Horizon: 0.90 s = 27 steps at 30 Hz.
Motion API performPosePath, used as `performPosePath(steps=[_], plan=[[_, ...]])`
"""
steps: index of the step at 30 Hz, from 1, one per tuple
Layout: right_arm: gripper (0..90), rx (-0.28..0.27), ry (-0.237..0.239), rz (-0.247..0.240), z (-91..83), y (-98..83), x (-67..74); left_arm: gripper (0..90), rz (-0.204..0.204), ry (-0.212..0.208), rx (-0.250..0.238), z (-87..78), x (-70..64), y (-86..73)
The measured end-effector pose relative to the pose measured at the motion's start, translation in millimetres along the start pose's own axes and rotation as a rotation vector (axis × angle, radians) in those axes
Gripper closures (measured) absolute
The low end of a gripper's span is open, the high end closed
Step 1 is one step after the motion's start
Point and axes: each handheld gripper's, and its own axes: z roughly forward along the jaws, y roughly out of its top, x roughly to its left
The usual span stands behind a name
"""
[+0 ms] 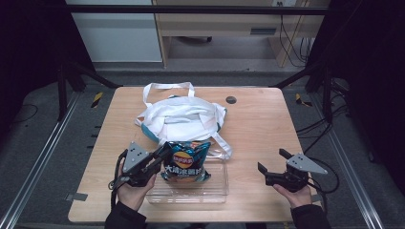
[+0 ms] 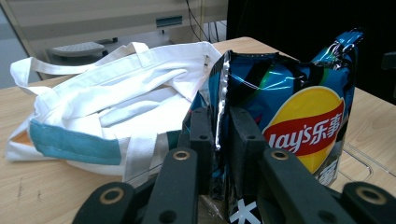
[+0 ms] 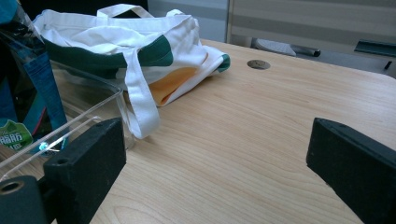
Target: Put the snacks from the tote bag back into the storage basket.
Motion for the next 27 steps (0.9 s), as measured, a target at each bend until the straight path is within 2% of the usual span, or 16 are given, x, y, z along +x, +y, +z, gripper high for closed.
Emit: performPosePath(steps=[3,13,24,27], plan=[[5.1,0.002,0.000,-0.001,0.3,-0.1,-0.1,79.0,0.007,0.004,-0.005,1.9,1.0,0.2],[5.1,0.006,0.000,-0.001,1.1,-0.2,0.2,81.5,-0.016,0.036,-0.028,9.5,3.6,1.6],[5.1,0.013,0.000,-0.001,2.3,-0.6,0.0,83.7,-0.054,0.058,-0.022,16.2,7.0,4.6],[5.1,0.009,0.001,0.001,2.1,-0.5,0.0,81.7,-0.048,0.064,-0.018,17.3,6.5,4.5]])
